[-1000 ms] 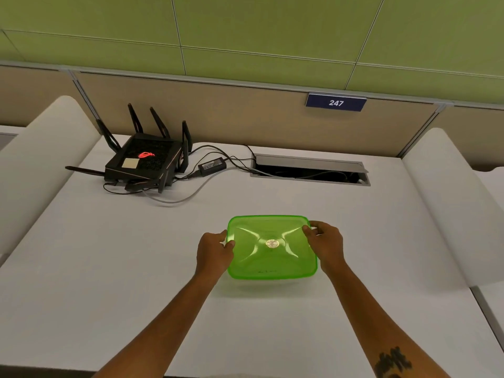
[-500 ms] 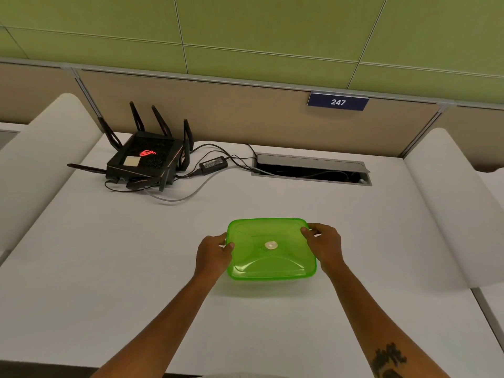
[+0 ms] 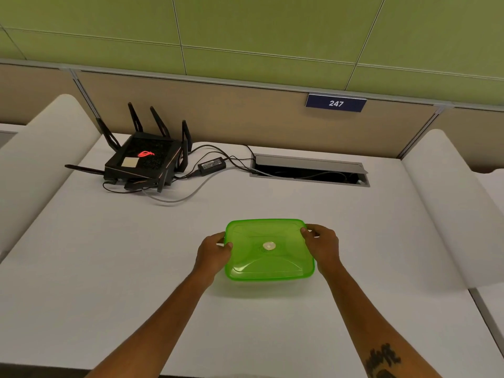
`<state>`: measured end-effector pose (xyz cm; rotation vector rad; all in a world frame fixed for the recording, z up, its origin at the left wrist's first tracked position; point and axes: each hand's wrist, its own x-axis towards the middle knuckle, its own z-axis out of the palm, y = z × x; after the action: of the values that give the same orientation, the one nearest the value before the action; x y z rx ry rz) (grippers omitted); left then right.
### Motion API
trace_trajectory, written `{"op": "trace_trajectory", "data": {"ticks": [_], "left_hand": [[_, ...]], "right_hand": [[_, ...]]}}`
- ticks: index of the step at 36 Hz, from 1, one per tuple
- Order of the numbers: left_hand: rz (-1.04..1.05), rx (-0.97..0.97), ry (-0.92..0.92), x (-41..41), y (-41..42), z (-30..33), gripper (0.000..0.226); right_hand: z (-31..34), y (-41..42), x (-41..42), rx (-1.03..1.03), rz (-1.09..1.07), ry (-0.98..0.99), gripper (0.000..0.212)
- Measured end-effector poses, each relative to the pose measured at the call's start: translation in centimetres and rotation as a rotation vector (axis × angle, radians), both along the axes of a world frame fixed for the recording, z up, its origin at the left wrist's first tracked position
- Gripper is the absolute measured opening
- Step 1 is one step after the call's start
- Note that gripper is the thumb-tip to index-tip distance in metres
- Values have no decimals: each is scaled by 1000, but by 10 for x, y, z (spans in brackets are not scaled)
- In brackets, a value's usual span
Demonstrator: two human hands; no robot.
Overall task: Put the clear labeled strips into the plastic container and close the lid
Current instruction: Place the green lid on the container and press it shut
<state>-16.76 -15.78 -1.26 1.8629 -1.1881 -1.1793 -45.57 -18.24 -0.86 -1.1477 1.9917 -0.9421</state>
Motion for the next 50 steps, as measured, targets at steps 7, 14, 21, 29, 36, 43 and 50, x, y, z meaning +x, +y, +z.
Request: {"op": "trace_trajectory", "data": {"ticks": [7,14,21,29,36,43,50], "left_hand": [[194,-7,257,-11,-12,1,24],[331,-17,361,-20,-22,-5,19],[379,-38,385,-26,-23,-12,11],[361,-63,317,-26,-26,-18,8],[352,-78,239,-23,-18,-18,30],[210,12,-97,-16,35,-25,44],[110,-93,-272,-24,57,-25,48]], "right_hand": [[4,-7,8,-49,-64,-198,24],[-4,-14,6,-59,-85,-292,18],[-9,-15,9,-49,-161,-353,16],[-11,-14,7,-53,-177,-385,14],[-10,-3,-4,26,-227,-448,26],[-19,56,2,79,-157,-130,57],[-26,73,8,78,-126,-89,73]]}}
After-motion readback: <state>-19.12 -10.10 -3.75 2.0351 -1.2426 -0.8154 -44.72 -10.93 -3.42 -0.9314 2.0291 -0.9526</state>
